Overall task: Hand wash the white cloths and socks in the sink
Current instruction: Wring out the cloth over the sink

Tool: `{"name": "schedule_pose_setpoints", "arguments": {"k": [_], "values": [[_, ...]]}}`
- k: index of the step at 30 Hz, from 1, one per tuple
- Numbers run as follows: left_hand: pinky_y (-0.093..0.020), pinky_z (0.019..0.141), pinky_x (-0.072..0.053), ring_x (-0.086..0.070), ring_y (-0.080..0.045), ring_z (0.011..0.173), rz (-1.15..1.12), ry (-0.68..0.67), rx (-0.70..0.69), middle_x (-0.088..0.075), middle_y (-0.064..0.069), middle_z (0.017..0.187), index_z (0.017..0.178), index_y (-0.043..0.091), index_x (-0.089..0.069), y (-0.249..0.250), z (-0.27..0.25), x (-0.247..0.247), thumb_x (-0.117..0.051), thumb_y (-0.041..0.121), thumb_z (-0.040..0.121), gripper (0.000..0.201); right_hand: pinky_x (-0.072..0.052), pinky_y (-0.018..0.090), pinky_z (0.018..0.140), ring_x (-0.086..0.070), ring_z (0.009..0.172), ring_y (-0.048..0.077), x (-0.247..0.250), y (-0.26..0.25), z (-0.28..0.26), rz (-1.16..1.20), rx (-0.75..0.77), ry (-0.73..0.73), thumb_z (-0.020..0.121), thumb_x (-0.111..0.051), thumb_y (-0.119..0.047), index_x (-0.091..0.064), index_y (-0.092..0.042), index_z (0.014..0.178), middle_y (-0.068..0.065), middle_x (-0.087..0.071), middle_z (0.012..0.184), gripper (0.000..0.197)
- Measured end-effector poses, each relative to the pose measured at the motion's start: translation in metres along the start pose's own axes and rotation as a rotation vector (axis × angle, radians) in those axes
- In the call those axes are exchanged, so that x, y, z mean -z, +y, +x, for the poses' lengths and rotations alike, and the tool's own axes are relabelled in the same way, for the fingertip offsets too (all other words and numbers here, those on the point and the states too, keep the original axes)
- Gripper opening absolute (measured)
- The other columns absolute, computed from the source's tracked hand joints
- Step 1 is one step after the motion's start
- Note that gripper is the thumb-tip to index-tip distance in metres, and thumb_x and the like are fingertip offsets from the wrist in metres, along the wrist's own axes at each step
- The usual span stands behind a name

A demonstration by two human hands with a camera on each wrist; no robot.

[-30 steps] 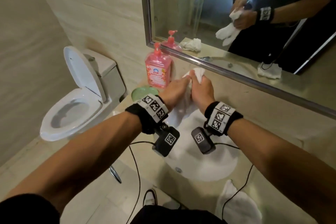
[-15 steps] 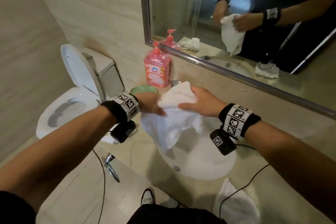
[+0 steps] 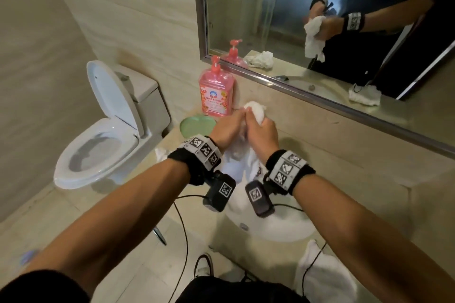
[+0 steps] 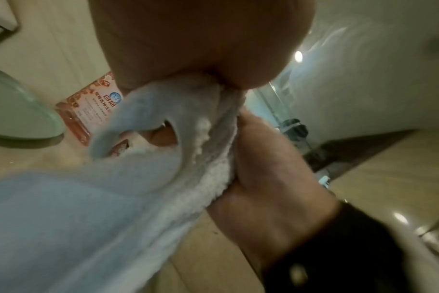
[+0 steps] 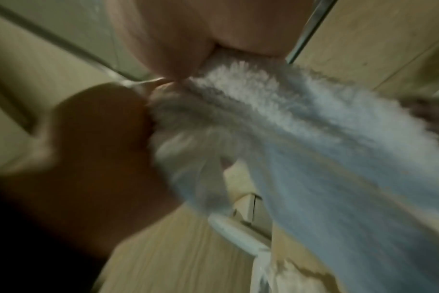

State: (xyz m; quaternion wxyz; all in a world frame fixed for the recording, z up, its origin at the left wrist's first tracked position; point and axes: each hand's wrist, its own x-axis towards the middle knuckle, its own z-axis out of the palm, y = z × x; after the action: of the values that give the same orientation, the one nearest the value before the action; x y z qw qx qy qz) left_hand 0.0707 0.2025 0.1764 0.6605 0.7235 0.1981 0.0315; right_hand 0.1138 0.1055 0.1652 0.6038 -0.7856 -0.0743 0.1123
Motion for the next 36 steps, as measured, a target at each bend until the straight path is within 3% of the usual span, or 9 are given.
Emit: {"name": "schedule_pose_setpoints", "arguments": {"k": [8,11,14,17,21,26,29,31,36], "values": [[-0.047,0.092,-0.055,-0.066,-0.034,0.096,0.124,-0.088,-0.012,-0.069,-0.018,0.103,0.099,0.009,-0.065,0.007,-0.003,0.008,-0.045,0.040,0.093,0.037,-0.048,0.024,0.064,-0.067,0.079,0.017,0.003,0.000,0.009,-0.107,0.035,0.007,0.098,-0.053,-0.051,-0.071,-0.011,0.099,-0.001,-0.069,0.083,0.044],[-0.016,0.067,-0.049,-0.062,-0.010,0.076,0.380,-0.231,-0.091,-0.067,0.007,0.082,0.089,0.024,-0.066,0.007,-0.010,0.023,-0.052,0.052,0.092,0.031,-0.054,0.036,0.079,-0.068,0.089,0.024,0.019,-0.002,0.021,-0.269,0.055,-0.123,0.097,-0.055,-0.052,-0.072,-0.009,0.103,0.008,-0.073,0.092,0.047],[-0.026,0.075,-0.046,-0.062,-0.019,0.084,1.008,-0.324,-0.137,-0.068,0.002,0.093,0.097,0.019,-0.064,0.003,-0.006,0.050,-0.068,0.050,0.086,0.033,-0.045,0.016,0.061,-0.064,0.069,-0.004,0.032,-0.002,0.023,-0.360,0.196,-0.337,0.091,-0.065,-0.050,-0.067,-0.022,0.087,-0.012,-0.068,0.073,0.029],[-0.035,0.089,-0.046,-0.061,-0.031,0.101,1.256,-0.332,-0.115,-0.067,-0.011,0.109,0.110,0.009,-0.062,-0.006,-0.002,0.065,-0.070,0.036,0.086,0.037,-0.037,0.003,0.059,-0.053,0.070,-0.007,0.051,-0.001,0.027,-0.649,0.375,-0.585,0.078,-0.083,-0.037,-0.060,-0.025,0.096,-0.020,-0.057,0.077,0.031],[-0.038,0.079,-0.054,-0.067,-0.029,0.086,0.905,-0.323,0.000,-0.072,-0.008,0.094,0.096,0.016,-0.067,-0.009,-0.002,0.090,-0.065,0.047,0.091,0.032,-0.041,0.019,0.067,-0.063,0.079,0.015,0.080,0.020,0.036,-0.862,0.254,-0.623,0.085,-0.077,-0.039,-0.068,-0.016,0.107,-0.007,-0.064,0.089,0.033],[-0.048,0.064,-0.057,-0.067,-0.032,0.065,0.258,-0.078,0.009,-0.073,-0.018,0.080,0.095,0.006,-0.069,-0.011,-0.005,0.067,-0.062,0.053,0.090,0.047,-0.059,0.042,0.086,-0.072,0.097,0.026,0.068,0.025,0.028,-0.169,-0.034,-0.236,0.090,-0.072,-0.033,-0.072,-0.013,0.110,0.006,-0.076,0.101,0.027],[-0.031,0.064,-0.060,-0.071,-0.013,0.072,-0.053,0.003,0.017,-0.074,-0.008,0.090,0.107,0.012,-0.065,0.002,0.006,0.033,-0.043,0.062,0.096,0.056,-0.056,0.024,0.062,-0.072,0.078,0.010,0.021,0.012,0.008,-0.082,0.061,-0.167,0.091,-0.068,-0.042,-0.071,-0.020,0.099,-0.007,-0.075,0.084,0.024],[-0.045,0.089,-0.057,-0.067,-0.023,0.090,-0.114,0.055,-0.005,-0.069,-0.019,0.104,0.097,0.019,-0.064,0.011,0.010,0.013,-0.038,0.054,0.100,0.043,-0.049,0.013,0.053,-0.069,0.067,-0.002,0.002,-0.001,0.003,-0.051,0.084,-0.155,0.093,-0.063,-0.048,-0.069,-0.022,0.098,-0.011,-0.073,0.079,0.027],[-0.042,0.078,-0.059,-0.070,-0.023,0.078,0.127,-0.029,-0.010,-0.071,-0.009,0.082,0.082,0.014,-0.066,0.014,0.006,0.002,-0.033,0.052,0.099,0.053,-0.054,0.022,0.055,-0.070,0.068,0.008,0.007,-0.012,0.014,0.032,-0.027,0.045,0.096,-0.058,-0.048,-0.066,-0.020,0.084,-0.004,-0.072,0.078,0.032]]}}
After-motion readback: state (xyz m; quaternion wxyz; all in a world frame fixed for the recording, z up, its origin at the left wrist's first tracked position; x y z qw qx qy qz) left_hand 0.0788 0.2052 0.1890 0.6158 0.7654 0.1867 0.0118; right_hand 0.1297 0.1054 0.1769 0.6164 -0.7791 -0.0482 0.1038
